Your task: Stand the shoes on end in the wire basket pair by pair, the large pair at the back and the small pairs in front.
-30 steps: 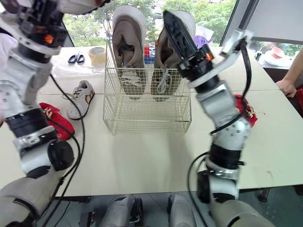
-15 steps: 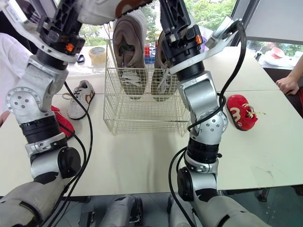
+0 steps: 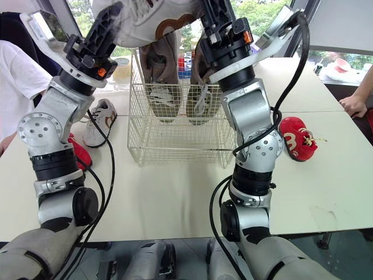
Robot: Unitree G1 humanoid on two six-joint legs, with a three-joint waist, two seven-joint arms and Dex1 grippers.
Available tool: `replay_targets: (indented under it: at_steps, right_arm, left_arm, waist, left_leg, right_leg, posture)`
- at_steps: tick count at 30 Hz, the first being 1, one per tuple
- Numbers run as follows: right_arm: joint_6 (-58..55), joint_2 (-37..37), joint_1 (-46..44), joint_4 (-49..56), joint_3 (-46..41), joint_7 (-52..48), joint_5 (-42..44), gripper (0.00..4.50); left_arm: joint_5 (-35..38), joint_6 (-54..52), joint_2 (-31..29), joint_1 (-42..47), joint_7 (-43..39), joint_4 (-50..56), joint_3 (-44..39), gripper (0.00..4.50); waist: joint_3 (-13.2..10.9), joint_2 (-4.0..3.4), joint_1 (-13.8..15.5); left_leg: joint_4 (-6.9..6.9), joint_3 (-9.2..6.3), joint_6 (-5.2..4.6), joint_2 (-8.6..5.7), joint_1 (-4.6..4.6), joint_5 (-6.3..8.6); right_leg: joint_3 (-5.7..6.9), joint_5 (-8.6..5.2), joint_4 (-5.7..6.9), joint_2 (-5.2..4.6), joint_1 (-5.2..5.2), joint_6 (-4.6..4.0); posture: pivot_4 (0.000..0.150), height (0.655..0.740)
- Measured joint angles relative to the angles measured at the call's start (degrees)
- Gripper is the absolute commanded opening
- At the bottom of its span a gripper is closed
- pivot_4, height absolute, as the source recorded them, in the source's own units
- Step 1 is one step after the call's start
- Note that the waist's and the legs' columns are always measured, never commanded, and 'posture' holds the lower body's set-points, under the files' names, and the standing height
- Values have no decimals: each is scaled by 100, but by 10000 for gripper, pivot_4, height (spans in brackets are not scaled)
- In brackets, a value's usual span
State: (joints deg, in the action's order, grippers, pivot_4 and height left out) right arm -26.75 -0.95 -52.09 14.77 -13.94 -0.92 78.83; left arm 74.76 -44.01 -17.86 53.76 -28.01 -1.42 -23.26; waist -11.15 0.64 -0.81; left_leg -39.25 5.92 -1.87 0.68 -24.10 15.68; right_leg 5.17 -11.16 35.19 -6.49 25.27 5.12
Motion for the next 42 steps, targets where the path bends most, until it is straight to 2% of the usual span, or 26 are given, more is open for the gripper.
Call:
replay_targets:
  at_steps: [2,5,6,7,12,18,21,22,23,25,28,32,35,42]
  right_arm:
    - [-14,3,0,-9,3,19,0,13139]
    - [-32,3,0,-9,6,44,0,12136]
    - [-33,3,0,-9,11,50,0,12100]
    - [-35,4,0,-9,15,53,-1,12100]
    - [-34,87,-185,-86,2,53,11,12100]
    - [211,665,-1232,-404,-740,112,689,12100]
    - [-391,2270,-1361,-791,-835,-669,671,12100]
    - [-700,3083,-1291,-958,-841,-1243,504,12100]
    - [-916,3602,-1211,-1061,-848,-1657,337,12100]
    - [-1126,4305,-1101,-1319,-701,-2743,-176,12100]
    - [-1150,5212,-1103,-1692,-48,-4276,-1184,12100]
    - [-637,5639,-1218,-2104,800,-5770,-2584,12100]
    - [-263,5675,-1297,-2428,1306,-6534,-3402,12100]
    - [679,5373,-1485,-3102,1779,-7416,-4714,12100]
  left_arm:
    - [-2,-1,-20,0,-25,4,0,10648]
    - [-2,-11,-60,0,-39,5,0,10648]
    - [-2,-27,-92,-1,-37,5,0,16006]
    - [-6,-44,-129,-4,-30,3,0,18824]
    - [103,-232,-329,-342,107,201,-8,44092]
    - [576,-433,-444,-938,1271,986,-57,44615]
    - [978,-520,-628,-1412,2078,1901,-8,44615]
    - [1099,-558,-814,-1664,2353,2228,-3,44615]
    - [1177,-567,-939,-1858,2533,2409,-27,44615]
    - [1185,-564,-1148,-2168,2814,2673,12,44615]
    - [635,-577,-1661,-2775,2788,3171,188,44615]
    - [150,-394,-1641,-3325,2828,3509,282,44615]
    - [1,-264,-1501,-3646,2870,3832,465,44615]
    - [-88,-53,-1450,-3909,2963,3981,592,44615]
  waist:
    - [0,0,-1]
    - [0,0,-3]
    - [0,0,-4]
    - [0,0,-4]
    - [-1,-1,-14]
    - [-1,-1,27]
    - [-1,1,27]
    - [-1,0,29]
    - [-1,0,21]
    - [-1,-1,-2]
    - [-2,-4,-24]
    - [-2,-3,11]
    - [-2,-3,36]
    - [-3,-2,26]
  left_leg:
    - [0,0,0,0,0,0]
    - [0,0,0,0,0,0]
    - [0,0,0,1,0,0]
    - [0,0,0,1,0,0]
    - [1,0,-1,2,-2,0]
    - [1,-9,-1,3,-16,1]
    - [-1,-4,-27,-11,-21,16]
    - [0,-1,-34,-16,-23,20]
    - [0,1,-38,-15,-21,22]
    - [0,12,-39,-12,-17,23]
    - [7,21,-67,-5,7,40]
    - [4,14,-45,5,8,29]
    - [-1,13,-43,2,3,27]
    - [0,13,-8,3,-5,8]
  right_leg:
    - [0,0,0,0,0,0]
    - [0,0,0,0,0,0]
    - [0,0,0,0,0,0]
    - [0,0,0,0,1,0]
    - [0,0,1,0,4,0]
    - [4,0,-2,-3,7,0]
    - [3,0,-16,-24,4,0]
    - [2,0,-21,-28,5,0]
    - [1,-1,-23,-28,5,1]
    - [-1,-1,-24,-25,8,2]
    - [-7,-3,-19,-15,7,2]
    - [-8,-2,-22,-2,7,-6]
    - [-11,-2,-24,-6,7,-9]
    - [-10,0,-24,-8,12,-10]
  posture:
    - [1500,7400]
    - [1500,7400]
    - [1500,7400]
    - [1500,7400]
    - [1500,7400]
    - [1500,7400]
    - [1500,7400]
    - [1500,7400]
    - [1500,7400]
    - [1500,7400]
    - [1500,7400]
    - [1500,7400]
    - [1500,7400]
    - [1500,7400]
